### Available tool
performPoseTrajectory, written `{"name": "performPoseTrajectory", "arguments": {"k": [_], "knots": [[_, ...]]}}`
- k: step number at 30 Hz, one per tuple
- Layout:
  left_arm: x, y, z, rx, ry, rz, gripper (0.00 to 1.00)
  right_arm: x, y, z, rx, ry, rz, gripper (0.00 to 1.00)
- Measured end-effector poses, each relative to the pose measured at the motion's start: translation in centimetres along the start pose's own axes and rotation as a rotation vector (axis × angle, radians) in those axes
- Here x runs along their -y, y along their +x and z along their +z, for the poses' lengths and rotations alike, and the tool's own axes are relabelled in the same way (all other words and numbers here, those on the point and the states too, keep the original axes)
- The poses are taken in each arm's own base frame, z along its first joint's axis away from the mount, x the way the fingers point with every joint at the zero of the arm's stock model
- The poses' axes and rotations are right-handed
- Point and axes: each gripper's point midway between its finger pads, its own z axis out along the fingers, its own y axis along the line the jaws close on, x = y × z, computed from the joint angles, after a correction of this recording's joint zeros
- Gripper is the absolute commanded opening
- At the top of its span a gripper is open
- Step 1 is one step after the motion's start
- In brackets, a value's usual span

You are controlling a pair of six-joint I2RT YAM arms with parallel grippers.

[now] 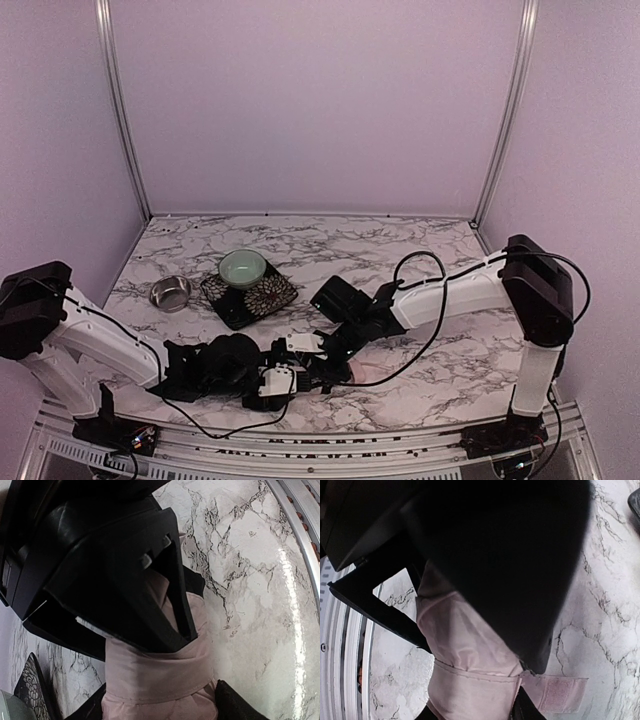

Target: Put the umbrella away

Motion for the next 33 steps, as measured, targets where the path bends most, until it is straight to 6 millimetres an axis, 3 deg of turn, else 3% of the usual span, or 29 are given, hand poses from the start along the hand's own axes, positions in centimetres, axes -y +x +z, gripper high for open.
{"name": "performPoseTrajectory", "arguments": {"k": [7,15,26,28,33], "knots": [[-0.3,-0.1,0.6,0.062,0.056,-0.123,0.75,0.3,0.1,-0.5,-0.001,-0.002,0.034,0.0],[-1.1,-0.4,0.6,0.213,0.027,-0.313,0.72,0.4,0.0,-0.5,0.011,-0.005,0.064,0.0],[-0.9,-1.2,0.9,0.338,0.043,-0.411,0.69,0.5,0.2,-0.9,0.017,-0.012,0.092,0.0],[-0.9,-1.3,1.1,0.347,0.045,-0.414,0.65,0.5,0.3,-0.9,0.016,-0.013,0.098,0.0],[-0.7,-1.6,1.6,0.355,0.059,-0.402,0.33,0.6,0.6,-1.3,0.009,-0.008,0.127,0.0]]}}
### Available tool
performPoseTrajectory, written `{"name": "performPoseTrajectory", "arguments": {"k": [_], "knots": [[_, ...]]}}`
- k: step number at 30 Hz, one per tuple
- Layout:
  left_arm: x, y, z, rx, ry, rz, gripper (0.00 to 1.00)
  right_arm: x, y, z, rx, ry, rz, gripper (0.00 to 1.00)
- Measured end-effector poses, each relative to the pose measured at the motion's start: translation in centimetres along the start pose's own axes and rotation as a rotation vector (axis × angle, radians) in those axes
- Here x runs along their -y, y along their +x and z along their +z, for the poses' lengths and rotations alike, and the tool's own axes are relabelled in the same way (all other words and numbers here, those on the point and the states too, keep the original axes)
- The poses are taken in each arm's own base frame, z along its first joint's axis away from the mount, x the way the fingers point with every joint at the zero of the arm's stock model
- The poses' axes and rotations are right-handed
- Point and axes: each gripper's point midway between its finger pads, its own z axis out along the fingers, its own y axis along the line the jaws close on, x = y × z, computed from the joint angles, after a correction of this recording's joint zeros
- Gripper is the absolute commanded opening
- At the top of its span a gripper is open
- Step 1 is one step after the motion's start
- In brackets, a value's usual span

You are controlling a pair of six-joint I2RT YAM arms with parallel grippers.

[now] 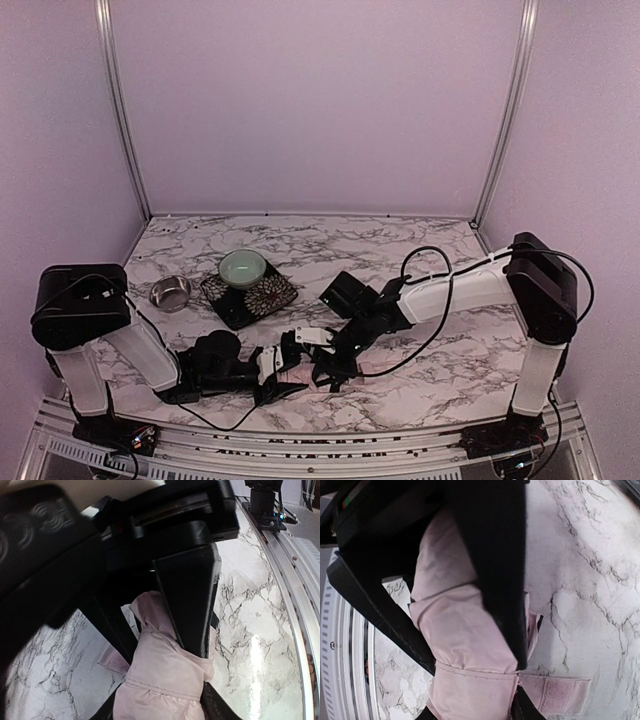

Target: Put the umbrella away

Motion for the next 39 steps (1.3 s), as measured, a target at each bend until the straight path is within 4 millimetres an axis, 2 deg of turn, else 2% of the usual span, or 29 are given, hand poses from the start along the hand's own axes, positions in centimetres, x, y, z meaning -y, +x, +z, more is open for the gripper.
{"name": "performPoseTrajectory", "arguments": {"k": [4,6,8,12,16,19,21,22,23,28,32,35,37,39], "knots": [[0.3,-0.2,0.4,0.002,0.025,0.017,0.19,0.1,0.4,-0.4,-0.012,0.007,-0.005,0.0],[0.4,-0.3,0.4,0.005,0.029,0.023,0.09,0.2,0.5,-0.5,-0.015,0.015,-0.012,0.0],[0.4,-0.3,0.4,0.005,0.028,0.032,0.0,0.2,0.6,-0.5,-0.013,0.023,-0.017,0.04],[0.4,-0.3,0.4,0.001,0.029,0.058,0.0,0.2,0.6,-0.7,-0.006,0.042,-0.029,0.29],[0.3,-0.4,0.8,-0.011,0.029,0.094,0.0,0.3,0.9,-0.9,-0.016,0.069,-0.031,0.48],[0.2,-0.5,1.0,-0.021,0.016,0.138,0.0,0.3,1.5,-1.0,-0.045,0.097,-0.021,0.59],[0.2,-0.6,0.9,-0.024,0.011,0.166,0.0,0.1,2.0,-1.3,-0.071,0.111,-0.006,0.61],[0.2,-0.7,0.8,-0.027,0.01,0.18,0.0,-0.1,2.4,-1.5,-0.085,0.113,-0.001,0.79],[0.3,-0.7,0.8,-0.029,0.01,0.191,0.0,-0.3,2.8,-1.7,-0.102,0.116,0.007,0.84],[1.1,-0.6,0.9,-0.051,0.014,0.267,0.0,-1.5,3.4,-3.9,-0.136,0.127,0.021,0.84],[1.7,-0.7,1.0,-0.066,0.006,0.343,0.0,-2.3,2.2,-6.0,-0.097,0.142,-0.001,0.84],[2.3,-1.0,0.8,-0.071,0.009,0.398,0.0,-2.4,0.5,-8.2,-0.021,0.167,0.003,0.84],[2.8,-1.2,0.6,-0.076,0.014,0.435,0.0,-1.6,-0.7,-9.8,0.054,0.196,0.043,0.8],[3.6,-1.2,0.5,-0.088,0.019,0.479,0.0,0.4,-1.3,-11.5,0.121,0.253,0.123,0.73]]}}
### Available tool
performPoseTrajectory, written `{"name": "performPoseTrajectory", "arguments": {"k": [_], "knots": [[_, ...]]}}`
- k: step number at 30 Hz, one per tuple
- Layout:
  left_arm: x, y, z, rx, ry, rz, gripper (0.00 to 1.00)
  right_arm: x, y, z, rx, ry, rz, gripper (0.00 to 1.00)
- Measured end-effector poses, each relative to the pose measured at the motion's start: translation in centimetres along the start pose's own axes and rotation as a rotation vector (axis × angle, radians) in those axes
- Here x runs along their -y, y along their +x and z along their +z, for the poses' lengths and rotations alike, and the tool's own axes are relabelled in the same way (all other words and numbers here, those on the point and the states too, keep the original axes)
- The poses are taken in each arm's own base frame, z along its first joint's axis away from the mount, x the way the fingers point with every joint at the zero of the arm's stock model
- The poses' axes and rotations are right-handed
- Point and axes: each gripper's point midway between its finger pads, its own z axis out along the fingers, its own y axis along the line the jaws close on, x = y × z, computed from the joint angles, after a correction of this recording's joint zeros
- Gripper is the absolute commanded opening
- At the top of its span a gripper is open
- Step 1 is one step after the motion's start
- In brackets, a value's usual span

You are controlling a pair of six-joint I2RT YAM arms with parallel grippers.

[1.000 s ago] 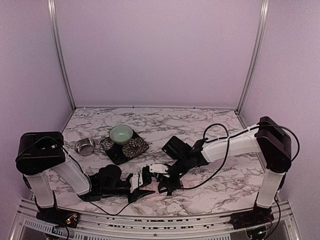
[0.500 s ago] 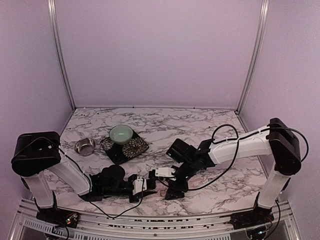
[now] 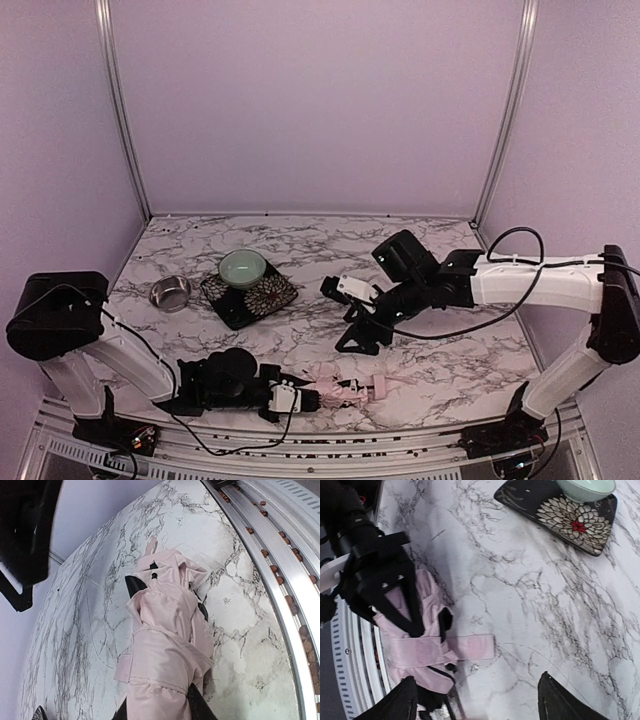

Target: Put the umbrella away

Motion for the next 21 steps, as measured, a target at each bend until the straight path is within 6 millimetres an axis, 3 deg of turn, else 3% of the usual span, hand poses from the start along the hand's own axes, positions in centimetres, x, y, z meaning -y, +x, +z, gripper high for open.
{"name": "performPoseTrajectory", "arguments": {"k": [3,8,13,16,21], "knots": [[1.0,-0.4,-0.1,-0.016,-0.004,0.076,0.0,2.8,0.2,0.4,0.01,0.059,0.116,0.66],[2.3,-1.2,-0.5,-0.029,-0.013,0.186,0.0,3.4,3.8,4.6,-0.123,0.016,0.266,0.62],[3.8,-2.1,-0.7,-0.016,0.019,0.215,0.0,2.0,6.7,7.3,-0.219,-0.086,0.354,0.61],[4.0,-2.2,-0.8,-0.013,0.023,0.215,0.0,1.1,5.8,8.0,-0.207,-0.154,0.357,0.54],[4.1,-2.2,-0.8,-0.014,0.025,0.206,0.0,-1.5,4.9,9.0,-0.203,-0.312,0.358,0.52]]}}
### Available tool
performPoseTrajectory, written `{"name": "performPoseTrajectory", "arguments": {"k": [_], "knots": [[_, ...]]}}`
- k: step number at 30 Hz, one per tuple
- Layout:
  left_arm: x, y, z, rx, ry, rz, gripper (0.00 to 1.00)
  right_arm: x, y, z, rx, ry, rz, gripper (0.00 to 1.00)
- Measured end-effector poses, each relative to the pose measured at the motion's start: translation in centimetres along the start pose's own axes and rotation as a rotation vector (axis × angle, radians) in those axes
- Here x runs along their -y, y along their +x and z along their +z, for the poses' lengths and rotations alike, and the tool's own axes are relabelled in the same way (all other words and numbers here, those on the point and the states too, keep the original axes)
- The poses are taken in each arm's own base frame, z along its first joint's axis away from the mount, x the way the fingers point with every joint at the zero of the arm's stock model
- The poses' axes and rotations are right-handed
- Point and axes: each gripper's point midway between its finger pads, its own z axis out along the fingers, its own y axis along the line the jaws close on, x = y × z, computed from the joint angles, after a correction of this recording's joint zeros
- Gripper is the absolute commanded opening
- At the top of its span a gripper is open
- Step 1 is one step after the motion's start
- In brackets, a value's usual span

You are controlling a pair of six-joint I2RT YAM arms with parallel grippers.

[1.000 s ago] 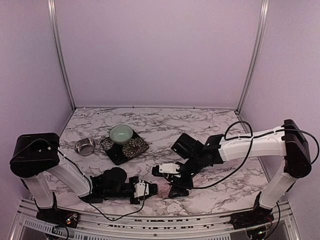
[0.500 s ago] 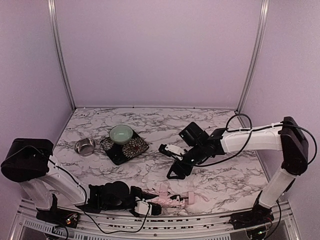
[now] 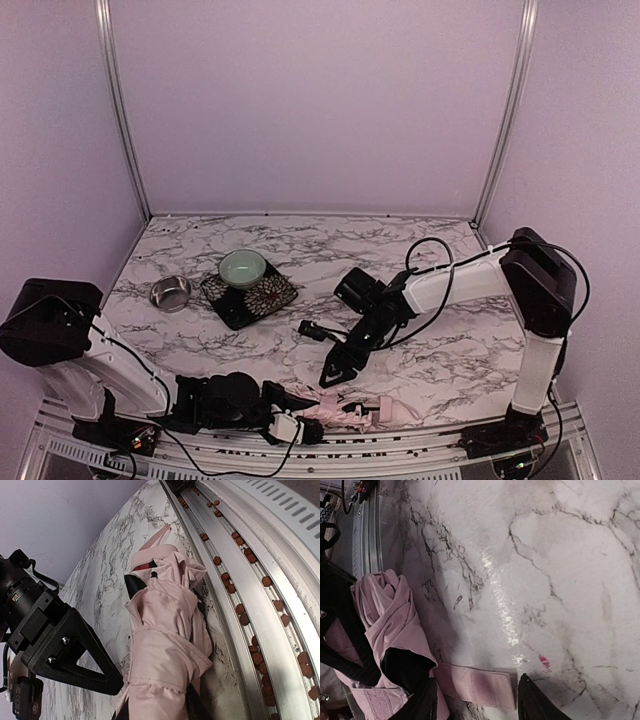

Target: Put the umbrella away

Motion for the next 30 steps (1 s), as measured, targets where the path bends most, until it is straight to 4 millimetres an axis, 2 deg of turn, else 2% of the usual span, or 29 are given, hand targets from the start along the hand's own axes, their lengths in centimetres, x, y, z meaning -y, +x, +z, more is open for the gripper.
{"name": "performPoseTrajectory", "arguments": {"k": [3,8,10,13,14,20,25,30], "knots": [[0.0,0.0,0.0,-0.001,0.0,-0.007,0.0,-1.1,1.0,0.2,-0.035,-0.067,0.02,0.52],[0.0,0.0,0.0,-0.001,0.0,-0.008,0.0,-2.4,2.8,0.2,-0.088,-0.145,0.059,0.47],[0.2,-0.1,0.0,0.004,0.004,-0.007,0.0,-3.0,3.2,0.4,-0.099,-0.171,0.064,0.35],[0.5,-0.4,-0.1,0.009,0.012,-0.004,0.0,-4.2,3.1,0.9,-0.1,-0.235,0.067,0.02],[0.5,-0.4,-0.1,0.009,0.013,-0.005,0.0,-4.6,2.9,1.0,-0.095,-0.255,0.07,0.0],[0.6,-0.4,-0.1,0.009,0.012,-0.01,0.0,-4.7,2.2,1.2,-0.058,-0.282,0.079,0.0],[0.4,-0.4,-0.3,0.001,0.01,-0.009,0.0,-2.5,1.5,0.2,-0.001,-0.222,0.122,0.0],[-0.5,0.3,-0.2,-0.036,-0.023,-0.007,0.0,-1.4,0.5,-1.0,0.046,-0.152,0.125,0.0]]}}
